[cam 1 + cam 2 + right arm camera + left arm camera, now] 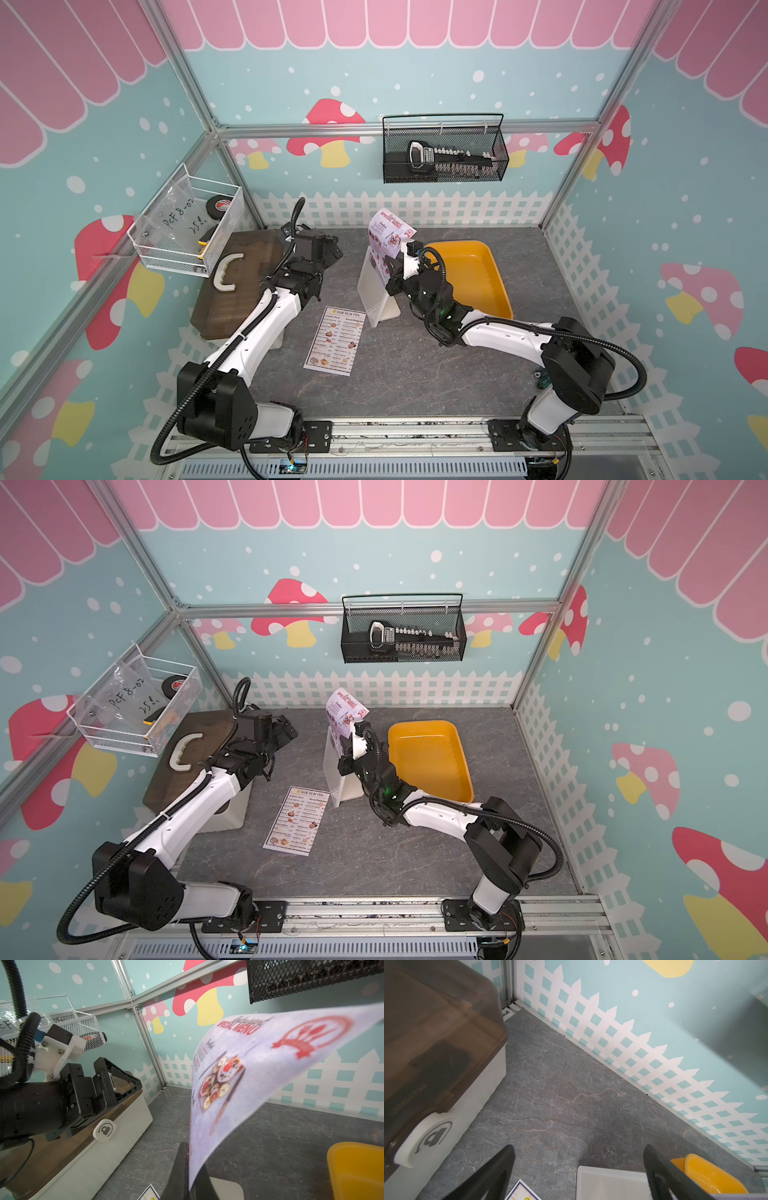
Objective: Replace the menus in the menu holders
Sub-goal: Insert the menu into the menu holder.
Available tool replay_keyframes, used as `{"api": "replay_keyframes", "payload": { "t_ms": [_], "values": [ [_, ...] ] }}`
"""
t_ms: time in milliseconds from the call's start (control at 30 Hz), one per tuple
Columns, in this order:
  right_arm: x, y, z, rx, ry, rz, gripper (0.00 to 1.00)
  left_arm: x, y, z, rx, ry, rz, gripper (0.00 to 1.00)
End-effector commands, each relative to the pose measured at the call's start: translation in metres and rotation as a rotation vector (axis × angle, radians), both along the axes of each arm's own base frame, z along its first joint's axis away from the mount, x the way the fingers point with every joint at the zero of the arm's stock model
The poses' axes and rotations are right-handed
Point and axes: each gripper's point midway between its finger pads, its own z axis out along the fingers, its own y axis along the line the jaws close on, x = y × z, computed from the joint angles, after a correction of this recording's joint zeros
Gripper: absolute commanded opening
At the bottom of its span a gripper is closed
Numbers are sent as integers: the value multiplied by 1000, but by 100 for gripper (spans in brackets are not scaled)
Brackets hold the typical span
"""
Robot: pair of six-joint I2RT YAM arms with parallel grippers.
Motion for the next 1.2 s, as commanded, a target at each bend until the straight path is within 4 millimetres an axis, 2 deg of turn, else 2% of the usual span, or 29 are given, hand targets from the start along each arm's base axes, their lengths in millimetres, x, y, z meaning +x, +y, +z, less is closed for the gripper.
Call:
{"api": "replay_keyframes", "payload": {
  "t_ms": [0, 400, 500, 633, 733, 867, 1167],
  "values": [
    [-3, 0, 4, 30, -13, -3, 5, 7, 2, 13, 4, -35, 14, 97],
    [-6, 7, -5, 18, 3, 13, 11, 5, 4, 13, 11, -34, 19, 97],
    [-7, 7, -4, 16, -1, 13, 18, 5, 5, 14, 11, -36, 20, 97],
    [-6, 7, -7, 3, 6, 8, 21, 4, 5, 12, 11, -34, 20, 97],
    [-5, 7, -12, -13, 19, 5, 19, 4, 5, 11, 10, -33, 23, 97],
    [-4, 8, -16, -31, 31, 5, 11, 3, 5, 11, 11, -34, 22, 97],
    [-7, 9, -26, -64, 51, 17, 10, 3, 5, 11, 11, -35, 24, 97]
  ]
}}
